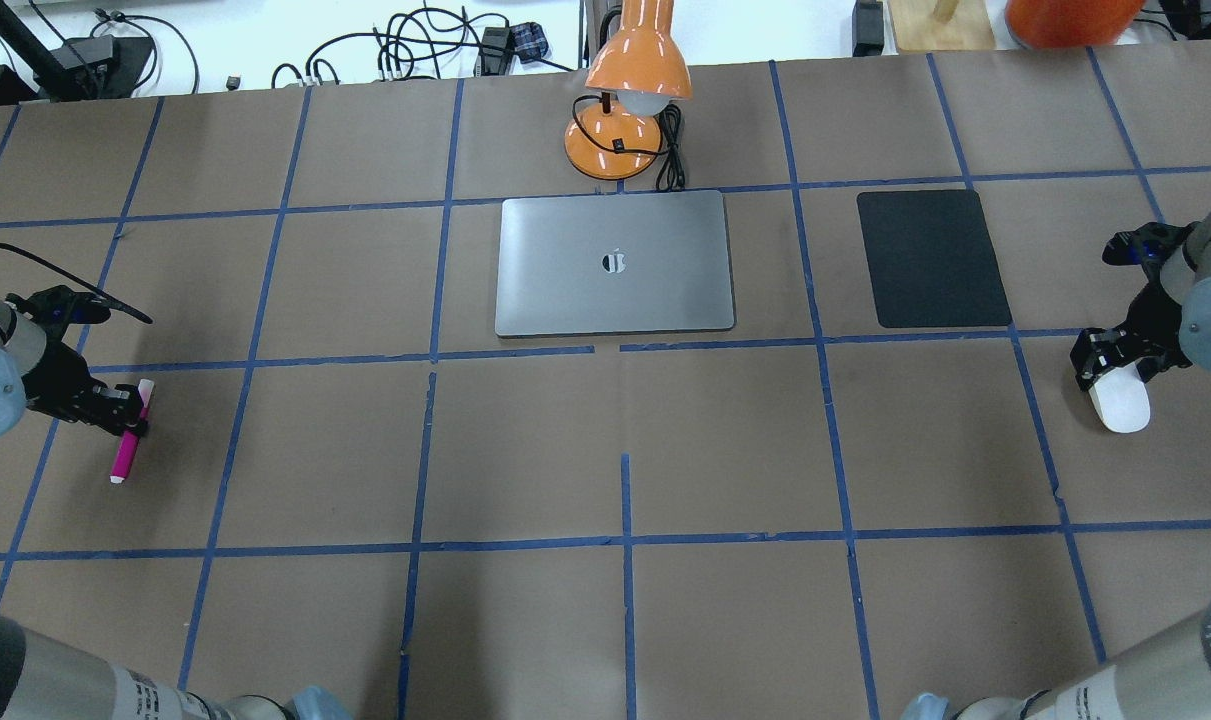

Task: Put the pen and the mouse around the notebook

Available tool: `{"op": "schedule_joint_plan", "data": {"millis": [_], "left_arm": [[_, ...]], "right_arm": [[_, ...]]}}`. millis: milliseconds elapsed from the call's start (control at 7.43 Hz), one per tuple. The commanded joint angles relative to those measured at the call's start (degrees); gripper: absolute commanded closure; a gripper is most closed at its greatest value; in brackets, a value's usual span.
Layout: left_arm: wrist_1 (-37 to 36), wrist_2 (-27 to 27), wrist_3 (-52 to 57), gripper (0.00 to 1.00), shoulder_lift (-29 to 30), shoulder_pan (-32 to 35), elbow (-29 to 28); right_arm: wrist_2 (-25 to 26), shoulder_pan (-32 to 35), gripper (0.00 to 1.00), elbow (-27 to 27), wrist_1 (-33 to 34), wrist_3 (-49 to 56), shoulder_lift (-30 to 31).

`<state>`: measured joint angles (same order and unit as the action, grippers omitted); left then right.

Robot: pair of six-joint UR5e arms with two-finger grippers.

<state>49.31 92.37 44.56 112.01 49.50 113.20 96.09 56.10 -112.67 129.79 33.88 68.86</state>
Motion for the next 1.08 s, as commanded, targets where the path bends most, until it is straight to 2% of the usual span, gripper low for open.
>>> {"op": "schedule_joint_plan", "data": {"millis": [0,135,269,404,538,673,808,942], "left_arm": [[-0.1,0.3,-0.4,1.0,-0.2,0.0,-0.2],[0.3,0.0,-2.0,1.0,-1.6,0.3,-0.3],[0.4,0.1,-4.6,1.0,-2.6,0.9,-1.4],[1.5,0.3,-9.0,1.0,-3.7,2.1,-4.4],[4.5,0.4,-16.7,1.0,-4.0,4.2,-7.3],[5.9,-0.3,-23.2,1.0,-4.5,7.1,-9.7],[6.8,-0.3,-30.3,1.0,-4.8,11.0,-10.5],[7.1,-0.1,-40.0,1.0,-5.5,15.1,-10.3]], "right_arm": [[-2.0,2.2,0.83,3.0,-0.2,-3.2,0.7],[-3.3,7.1,0.83,6.8,-1.4,-5.2,0.6],[-2.6,10.8,0.84,11.8,-5.7,-12.6,0.1],[-4.0,13.6,0.84,18.1,-11.9,-16.4,-1.7],[-5.3,18.1,0.84,23.9,-11.8,-19.5,-7.9],[-4.5,21.4,0.83,30.8,-12.5,-22.7,-13.4],[-4.2,22.1,0.83,33.4,-13.1,-23.8,-16.4],[-4.1,22.1,0.83,33.4,-13.1,-23.8,-17.6]]}}
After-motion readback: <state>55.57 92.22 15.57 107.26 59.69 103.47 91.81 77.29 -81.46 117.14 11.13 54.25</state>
